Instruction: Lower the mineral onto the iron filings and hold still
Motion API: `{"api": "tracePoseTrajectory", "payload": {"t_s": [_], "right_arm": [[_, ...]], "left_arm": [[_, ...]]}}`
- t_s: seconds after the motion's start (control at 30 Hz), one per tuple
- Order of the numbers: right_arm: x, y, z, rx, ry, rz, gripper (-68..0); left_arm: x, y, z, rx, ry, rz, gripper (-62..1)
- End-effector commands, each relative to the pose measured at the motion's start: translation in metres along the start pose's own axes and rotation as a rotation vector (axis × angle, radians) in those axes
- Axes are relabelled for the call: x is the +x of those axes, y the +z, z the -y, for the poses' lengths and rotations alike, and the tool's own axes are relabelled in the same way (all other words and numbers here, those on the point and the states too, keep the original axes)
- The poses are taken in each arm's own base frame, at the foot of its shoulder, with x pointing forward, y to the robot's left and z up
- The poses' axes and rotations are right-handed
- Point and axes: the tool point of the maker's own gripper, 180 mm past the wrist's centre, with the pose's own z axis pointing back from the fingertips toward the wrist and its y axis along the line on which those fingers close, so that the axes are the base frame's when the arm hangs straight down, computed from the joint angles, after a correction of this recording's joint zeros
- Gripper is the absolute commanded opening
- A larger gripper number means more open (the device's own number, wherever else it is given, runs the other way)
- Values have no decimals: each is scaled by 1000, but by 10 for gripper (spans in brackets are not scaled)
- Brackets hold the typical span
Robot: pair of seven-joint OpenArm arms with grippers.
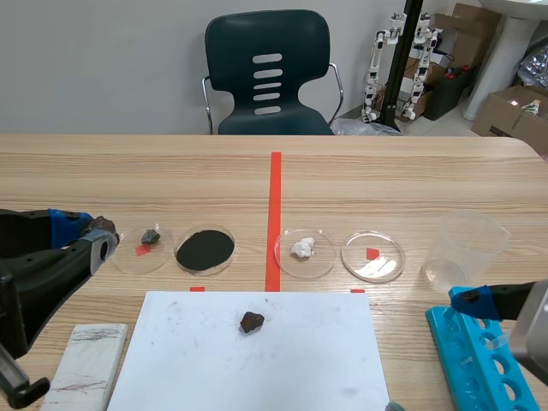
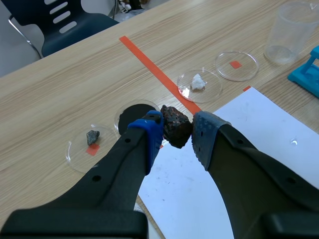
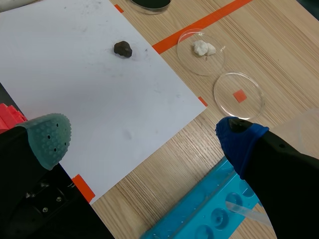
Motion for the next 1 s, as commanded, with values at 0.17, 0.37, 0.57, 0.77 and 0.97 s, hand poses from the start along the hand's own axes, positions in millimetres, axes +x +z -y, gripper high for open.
{"api": "tracePoseTrajectory", "payload": {"t_s": [0.17,0.37,0.57,0.77,0.97], "right_arm": [[12,-1,4,-11,5,40,-67],[12,-1,4,-11,5,40,-67],[12,-1,4,-11,5,40,-67],[12,-1,4,-11,5,40,-67],[12,-1,4,-11,5,40,-67]], "left_arm": [[7,-1,1,4,3,28,-509],[6,-1,1,4,4,21,-509],[5,-1,1,4,4,20,-509],[6,-1,1,6,21,24,-509],[2,-11,-14,77,148,39,-509]]}}
